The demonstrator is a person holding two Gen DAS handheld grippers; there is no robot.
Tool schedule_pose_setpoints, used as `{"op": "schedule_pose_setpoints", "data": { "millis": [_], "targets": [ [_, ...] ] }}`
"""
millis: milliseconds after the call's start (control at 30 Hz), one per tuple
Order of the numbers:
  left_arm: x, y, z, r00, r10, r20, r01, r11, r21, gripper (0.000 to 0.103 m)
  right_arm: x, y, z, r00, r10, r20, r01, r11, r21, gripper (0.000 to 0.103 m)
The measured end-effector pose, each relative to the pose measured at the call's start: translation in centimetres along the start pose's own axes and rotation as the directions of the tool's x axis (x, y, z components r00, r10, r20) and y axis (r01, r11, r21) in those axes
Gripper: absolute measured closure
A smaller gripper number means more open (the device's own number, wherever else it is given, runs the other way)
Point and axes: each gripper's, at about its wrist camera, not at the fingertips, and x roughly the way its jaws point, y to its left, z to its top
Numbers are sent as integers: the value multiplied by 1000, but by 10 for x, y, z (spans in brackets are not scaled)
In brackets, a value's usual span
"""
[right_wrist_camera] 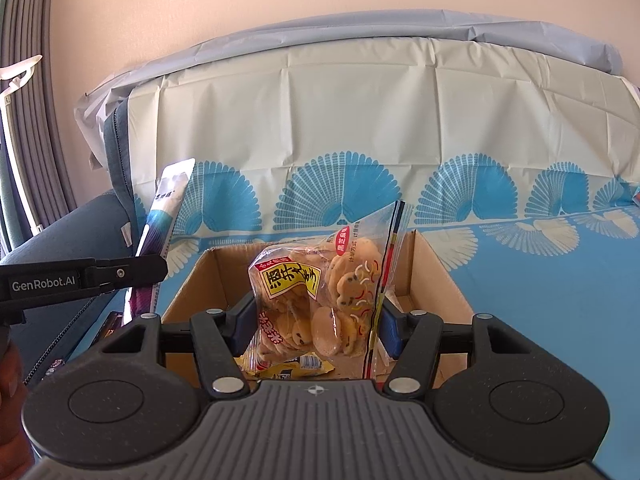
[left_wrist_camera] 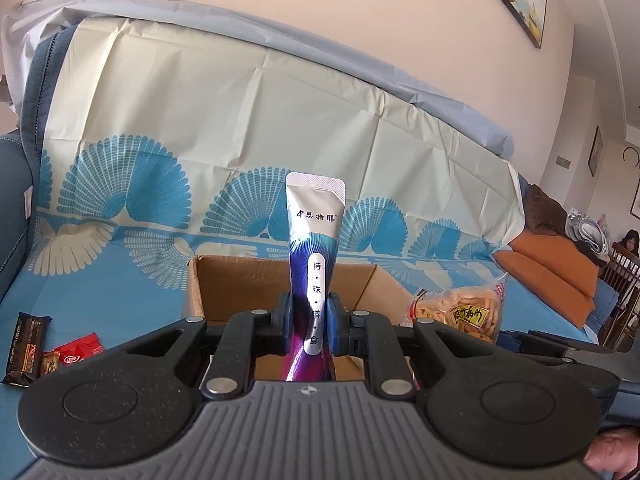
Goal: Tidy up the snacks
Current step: 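Open both tools to drop the cookie bag and tube pack into the box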
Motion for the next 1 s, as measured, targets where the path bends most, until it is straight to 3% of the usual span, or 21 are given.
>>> {"op": "schedule_pose_setpoints", "data": {
  "millis": [433, 533, 600, 1000],
  "targets": [
    [2, -7, -2, 1000, -29, 2, 29, 1000, 8, 85, 1, -2, -1, 1000, 1, -3, -1, 1000, 6, 41],
    [5, -7, -2, 998, -54, -17, 54, 999, -1, 82, 7, 0, -3, 999, -7, -39, 7, 1000, -5, 37],
    [5, -8, -3, 998, -55, -18, 55, 998, 2, 76, 9, 1, -5, 998, -38, -48, 37, 999, -15, 25],
    [3, -7, -4, 999, -28, -20, 28, 1000, 12, 74, 11, 4, -6, 998, -39, -57, 39, 999, 4, 25]
  ]
}}
